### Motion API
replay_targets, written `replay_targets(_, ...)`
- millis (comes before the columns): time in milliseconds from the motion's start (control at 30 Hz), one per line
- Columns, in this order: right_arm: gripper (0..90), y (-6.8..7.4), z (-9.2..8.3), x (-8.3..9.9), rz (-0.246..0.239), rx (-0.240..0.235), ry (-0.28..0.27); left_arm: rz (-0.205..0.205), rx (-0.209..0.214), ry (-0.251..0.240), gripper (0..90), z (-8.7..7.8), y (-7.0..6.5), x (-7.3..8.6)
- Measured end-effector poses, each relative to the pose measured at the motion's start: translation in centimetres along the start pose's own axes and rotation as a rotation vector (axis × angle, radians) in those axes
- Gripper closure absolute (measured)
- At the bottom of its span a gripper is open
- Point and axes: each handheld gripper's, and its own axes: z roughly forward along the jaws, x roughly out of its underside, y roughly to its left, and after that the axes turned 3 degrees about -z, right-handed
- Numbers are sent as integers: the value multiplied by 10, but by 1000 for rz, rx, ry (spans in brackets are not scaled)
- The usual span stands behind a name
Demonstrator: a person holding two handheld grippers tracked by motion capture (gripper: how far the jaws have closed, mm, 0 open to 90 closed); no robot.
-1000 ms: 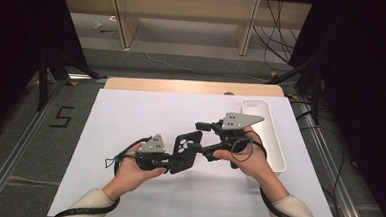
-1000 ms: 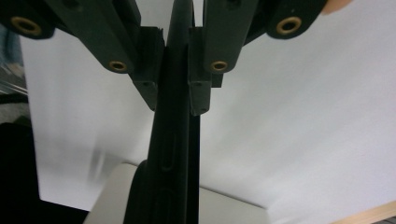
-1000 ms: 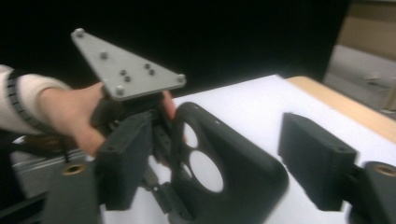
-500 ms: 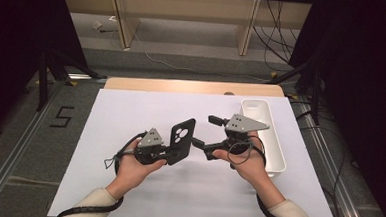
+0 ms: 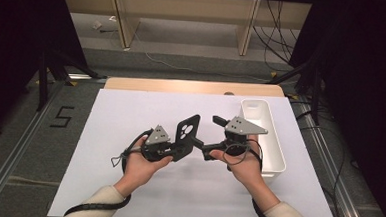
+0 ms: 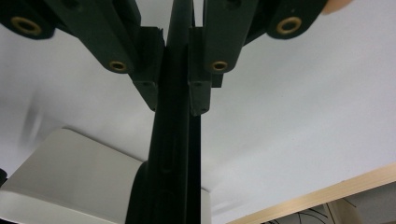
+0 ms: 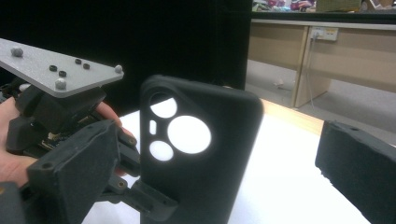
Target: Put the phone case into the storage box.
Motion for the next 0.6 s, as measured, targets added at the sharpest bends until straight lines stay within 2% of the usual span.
replay_targets(300,4,3,5,3,22,39,9,6,21,11,794,9,-7,-2)
replay_targets(600,4,2,6,5,40,89,1,15,24,15,795,13,-11,-5)
